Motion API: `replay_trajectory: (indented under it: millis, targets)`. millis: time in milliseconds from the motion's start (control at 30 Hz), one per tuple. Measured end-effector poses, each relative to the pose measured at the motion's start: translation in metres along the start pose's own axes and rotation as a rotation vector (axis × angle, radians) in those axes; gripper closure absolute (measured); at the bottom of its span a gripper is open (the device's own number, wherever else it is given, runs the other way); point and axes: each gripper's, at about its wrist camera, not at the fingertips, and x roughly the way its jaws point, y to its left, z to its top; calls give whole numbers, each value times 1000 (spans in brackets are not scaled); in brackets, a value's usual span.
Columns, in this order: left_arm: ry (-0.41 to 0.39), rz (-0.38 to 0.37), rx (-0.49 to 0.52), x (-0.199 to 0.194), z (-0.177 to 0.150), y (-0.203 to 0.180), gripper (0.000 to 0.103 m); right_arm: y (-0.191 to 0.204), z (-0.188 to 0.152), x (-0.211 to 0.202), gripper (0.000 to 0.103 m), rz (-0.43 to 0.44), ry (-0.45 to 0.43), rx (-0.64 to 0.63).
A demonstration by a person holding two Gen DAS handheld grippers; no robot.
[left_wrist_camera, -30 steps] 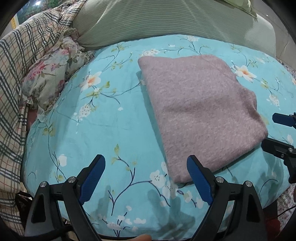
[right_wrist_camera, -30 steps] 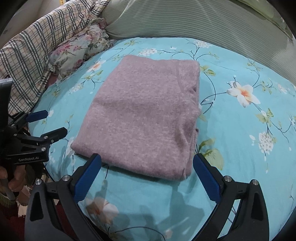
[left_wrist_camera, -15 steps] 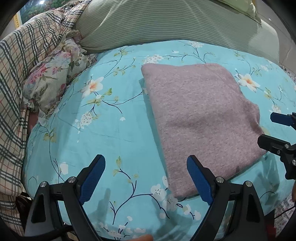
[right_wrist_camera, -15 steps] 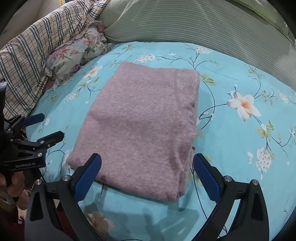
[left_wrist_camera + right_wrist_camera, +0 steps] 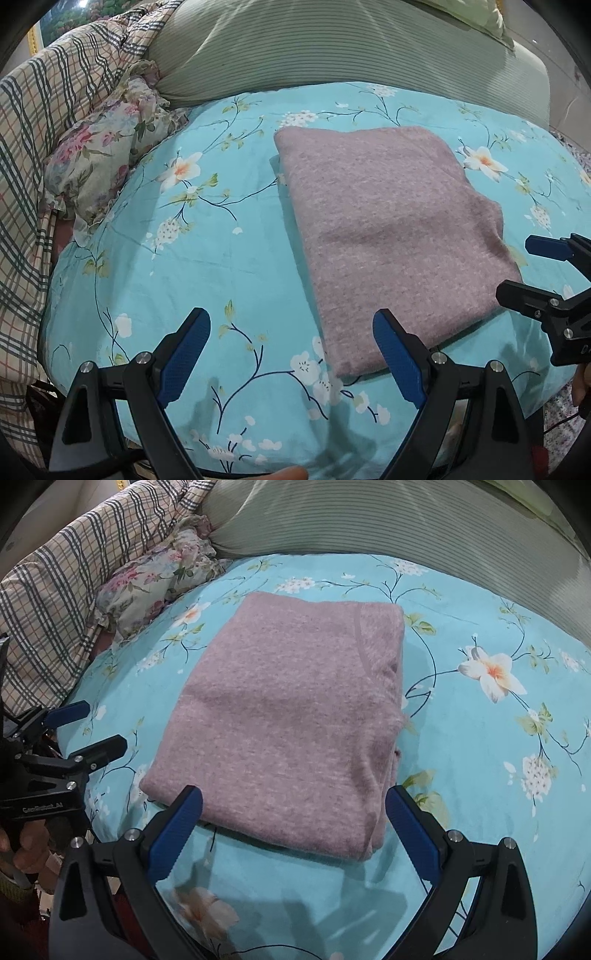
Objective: Fold small clothes
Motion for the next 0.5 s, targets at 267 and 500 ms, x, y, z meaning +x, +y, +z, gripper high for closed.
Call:
replay_trajectory:
  millis: [267, 500]
  targets:
    - [7, 16, 4, 2, -2, -3, 13, -5, 1, -4, 4, -9, -13, 13]
    - [4, 11, 6, 1, -1, -2, 13, -5, 2, -7, 4, -7, -20, 15]
